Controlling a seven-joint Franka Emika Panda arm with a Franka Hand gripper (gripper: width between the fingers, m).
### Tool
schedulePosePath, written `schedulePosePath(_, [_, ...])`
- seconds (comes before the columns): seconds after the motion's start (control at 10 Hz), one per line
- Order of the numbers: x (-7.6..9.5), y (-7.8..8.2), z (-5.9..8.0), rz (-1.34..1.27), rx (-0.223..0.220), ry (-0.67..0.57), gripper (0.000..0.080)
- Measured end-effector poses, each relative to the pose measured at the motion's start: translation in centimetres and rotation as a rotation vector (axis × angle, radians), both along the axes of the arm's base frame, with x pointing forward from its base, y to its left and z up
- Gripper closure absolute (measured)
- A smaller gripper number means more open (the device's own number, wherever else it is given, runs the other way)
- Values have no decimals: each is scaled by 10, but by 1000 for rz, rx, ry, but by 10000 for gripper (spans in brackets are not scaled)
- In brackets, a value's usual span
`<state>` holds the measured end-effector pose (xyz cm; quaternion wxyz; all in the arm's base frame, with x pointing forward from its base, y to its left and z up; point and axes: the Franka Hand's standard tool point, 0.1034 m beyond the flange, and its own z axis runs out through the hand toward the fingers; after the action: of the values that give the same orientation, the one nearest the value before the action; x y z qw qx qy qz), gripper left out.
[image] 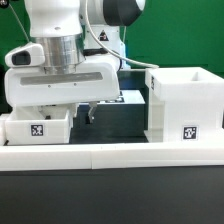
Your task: Assemble drawer
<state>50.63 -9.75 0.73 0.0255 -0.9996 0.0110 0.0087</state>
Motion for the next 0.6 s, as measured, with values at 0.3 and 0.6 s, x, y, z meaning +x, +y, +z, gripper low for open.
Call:
schedulePosePath(0.3, [0,0,0,-1,0,0,374])
schedulePosePath(0.6, [0,0,0,0,0,0,692])
